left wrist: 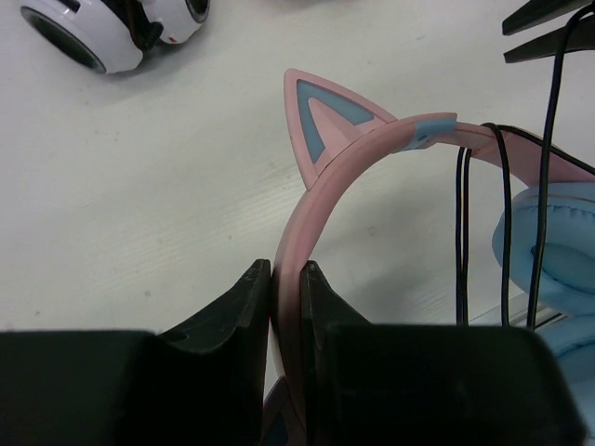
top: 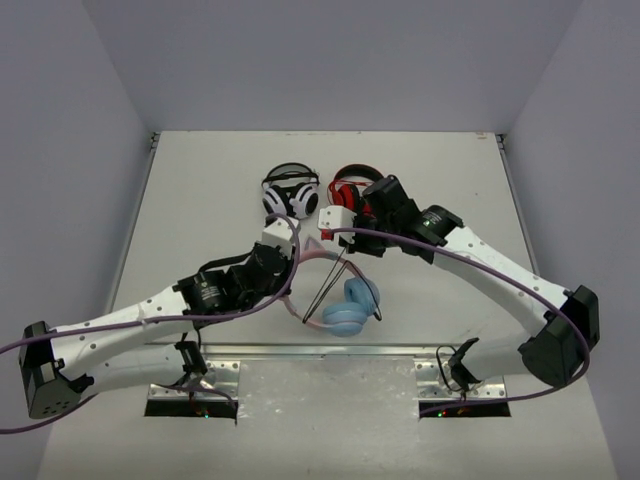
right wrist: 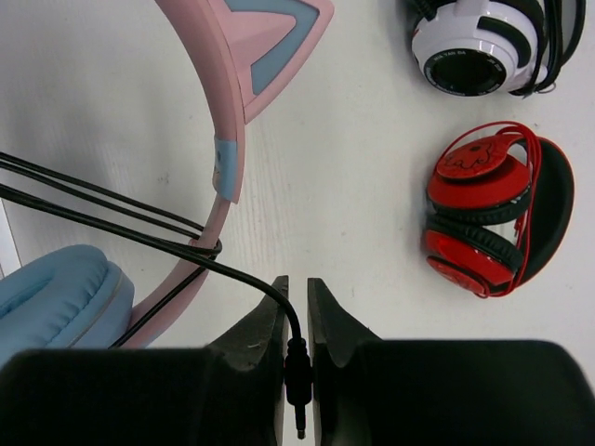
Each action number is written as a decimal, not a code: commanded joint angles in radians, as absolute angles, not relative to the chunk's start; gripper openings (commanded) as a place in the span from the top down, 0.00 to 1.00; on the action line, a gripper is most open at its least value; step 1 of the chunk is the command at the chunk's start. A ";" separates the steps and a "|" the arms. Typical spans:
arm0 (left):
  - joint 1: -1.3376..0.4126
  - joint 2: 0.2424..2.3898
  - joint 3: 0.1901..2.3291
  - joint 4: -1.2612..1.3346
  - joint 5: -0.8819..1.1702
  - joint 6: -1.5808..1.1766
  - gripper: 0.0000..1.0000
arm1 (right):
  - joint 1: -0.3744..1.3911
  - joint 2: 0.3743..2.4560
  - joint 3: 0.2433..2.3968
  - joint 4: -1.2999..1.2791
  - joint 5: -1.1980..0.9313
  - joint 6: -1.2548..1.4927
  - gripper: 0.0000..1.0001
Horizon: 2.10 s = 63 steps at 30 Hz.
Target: Wrap the headphones
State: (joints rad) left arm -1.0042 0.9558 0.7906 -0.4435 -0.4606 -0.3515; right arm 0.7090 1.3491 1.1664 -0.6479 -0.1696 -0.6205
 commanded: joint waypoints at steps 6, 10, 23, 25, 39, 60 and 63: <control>-1.022 0.917 0.862 -0.505 -0.472 -0.382 1.00 | 0.690 1.390 1.198 -0.603 -0.163 -0.601 0.99; -1.022 0.911 0.873 -0.529 -0.483 -0.368 1.00 | 0.686 1.379 1.158 -0.534 -0.085 -0.614 0.95; -1.022 0.810 0.885 -0.486 -0.416 -0.299 1.00 | 0.684 1.358 1.046 -0.379 -0.092 -0.601 0.87; -1.022 0.819 0.893 -0.488 -0.420 -0.298 1.00 | 0.684 1.344 1.037 -0.367 -0.133 -0.589 0.85; -1.020 0.942 0.969 -0.572 -0.469 -0.291 1.00 | 0.684 1.373 1.057 -0.446 -0.175 -0.588 0.71; -1.000 0.956 0.956 -0.542 -0.520 -0.291 1.00 | 0.536 1.424 1.055 -0.445 -0.189 -0.529 0.01; -0.967 0.942 0.956 -0.520 -0.505 -0.304 1.00 | 0.459 1.424 1.034 -0.424 -0.181 -0.456 0.01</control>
